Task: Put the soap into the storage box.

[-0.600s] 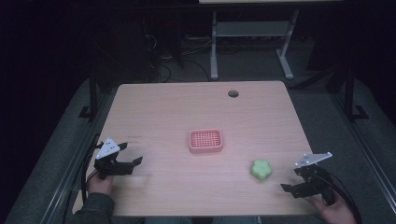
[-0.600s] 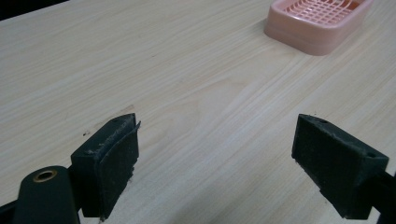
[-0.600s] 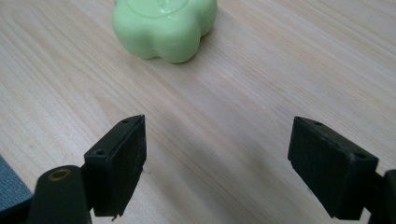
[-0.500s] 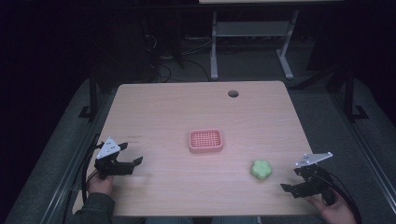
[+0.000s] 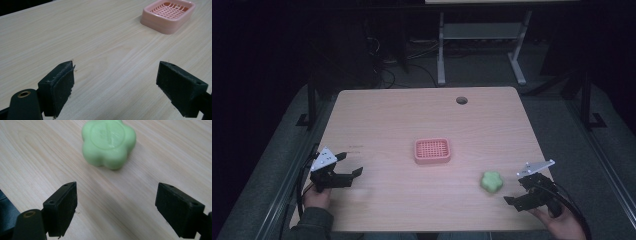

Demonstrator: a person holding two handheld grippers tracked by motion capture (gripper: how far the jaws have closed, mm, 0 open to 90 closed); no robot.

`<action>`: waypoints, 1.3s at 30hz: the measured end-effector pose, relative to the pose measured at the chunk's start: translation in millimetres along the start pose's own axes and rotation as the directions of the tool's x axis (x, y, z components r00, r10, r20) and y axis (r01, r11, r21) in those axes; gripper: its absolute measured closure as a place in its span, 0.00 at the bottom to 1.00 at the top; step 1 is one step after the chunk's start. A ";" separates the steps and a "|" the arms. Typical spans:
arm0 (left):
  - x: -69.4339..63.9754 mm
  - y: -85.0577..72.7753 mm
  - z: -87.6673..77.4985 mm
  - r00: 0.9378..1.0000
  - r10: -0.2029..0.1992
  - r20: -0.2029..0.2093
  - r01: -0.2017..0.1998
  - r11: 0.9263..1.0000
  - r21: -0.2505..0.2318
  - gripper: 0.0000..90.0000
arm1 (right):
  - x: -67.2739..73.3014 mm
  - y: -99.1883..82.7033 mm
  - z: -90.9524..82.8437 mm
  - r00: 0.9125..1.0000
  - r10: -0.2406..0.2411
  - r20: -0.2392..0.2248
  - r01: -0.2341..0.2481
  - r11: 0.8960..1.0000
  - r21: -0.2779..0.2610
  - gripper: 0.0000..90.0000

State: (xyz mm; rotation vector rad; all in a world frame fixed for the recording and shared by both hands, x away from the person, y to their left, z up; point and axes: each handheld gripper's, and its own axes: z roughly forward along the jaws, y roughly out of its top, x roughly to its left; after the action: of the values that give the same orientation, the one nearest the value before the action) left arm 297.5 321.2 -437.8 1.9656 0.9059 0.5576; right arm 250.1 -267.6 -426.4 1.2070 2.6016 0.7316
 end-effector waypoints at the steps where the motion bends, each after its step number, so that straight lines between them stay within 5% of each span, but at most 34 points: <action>1: 0.1 0.0 0.1 1.000 0.001 -0.003 -0.001 1.000 -0.001 0.16 | 2.1 2.9 -0.4 1.000 -0.005 -0.002 0.005 1.000 0.001 0.20; 6: 0.1 -0.2 0.6 1.000 0.006 -0.001 -0.006 1.000 0.005 0.16 | 6.4 13.2 2.6 0.999 -0.045 0.008 0.045 0.999 0.012 0.19; 17: 1.0 -1.7 0.3 1.000 -0.005 0.003 0.005 1.000 0.002 0.16 | 7.3 35.4 5.1 0.999 -0.046 0.006 0.046 0.999 0.017 0.20; 39: 0.9 -2.0 0.0 1.000 -0.009 0.006 0.009 1.000 0.007 0.16 | 9.6 70.3 33.9 0.994 -0.106 -0.023 0.108 0.986 0.124 0.17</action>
State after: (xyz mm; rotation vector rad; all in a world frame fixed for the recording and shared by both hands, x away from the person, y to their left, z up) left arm 297.4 322.6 -439.5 1.9677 0.9144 0.5438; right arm 302.8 -209.6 -419.7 1.0863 2.7368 0.5686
